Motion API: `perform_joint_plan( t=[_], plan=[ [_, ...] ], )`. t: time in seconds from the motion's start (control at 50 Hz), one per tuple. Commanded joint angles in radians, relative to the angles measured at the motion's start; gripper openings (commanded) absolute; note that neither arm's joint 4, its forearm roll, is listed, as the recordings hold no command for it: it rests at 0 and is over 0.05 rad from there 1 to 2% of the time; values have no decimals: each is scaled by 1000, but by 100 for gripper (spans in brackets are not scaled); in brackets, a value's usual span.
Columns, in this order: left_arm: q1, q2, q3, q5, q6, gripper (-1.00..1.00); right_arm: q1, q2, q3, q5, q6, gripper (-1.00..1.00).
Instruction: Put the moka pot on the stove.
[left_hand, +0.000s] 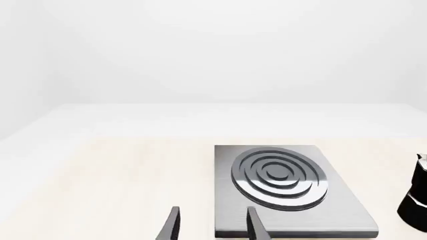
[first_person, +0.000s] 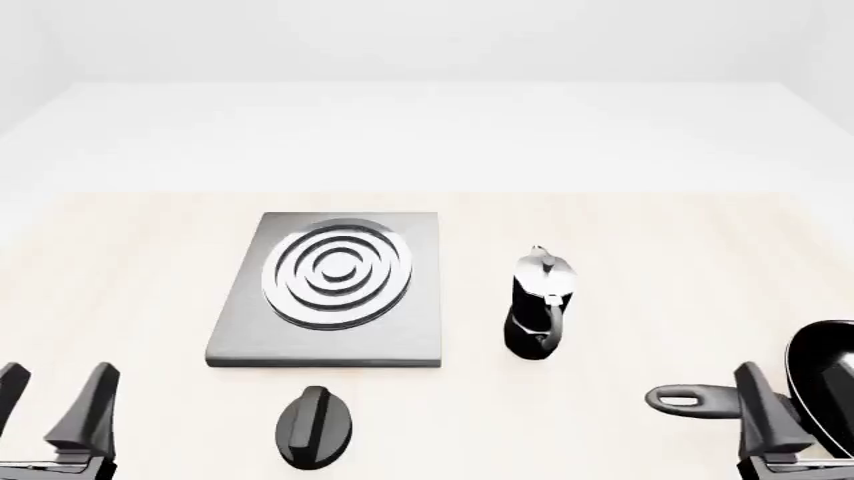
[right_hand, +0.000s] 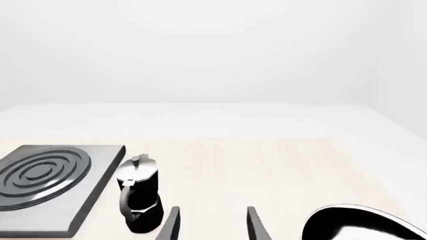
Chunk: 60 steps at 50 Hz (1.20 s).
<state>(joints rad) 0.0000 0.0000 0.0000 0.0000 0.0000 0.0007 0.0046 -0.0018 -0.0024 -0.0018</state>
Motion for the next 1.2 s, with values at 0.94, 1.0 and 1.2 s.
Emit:
perform_joint_plan(
  t=[0.94,1.0,1.2],
  plan=[
    [0,0,0,0,0,100,154,72,-75,-18,-54,100],
    [0,0,0,0,0,100,163,89,-79,-32,-53,100],
    [0,0,0,0,0,100,194,145,-80,-87,-53,100]
  ],
)
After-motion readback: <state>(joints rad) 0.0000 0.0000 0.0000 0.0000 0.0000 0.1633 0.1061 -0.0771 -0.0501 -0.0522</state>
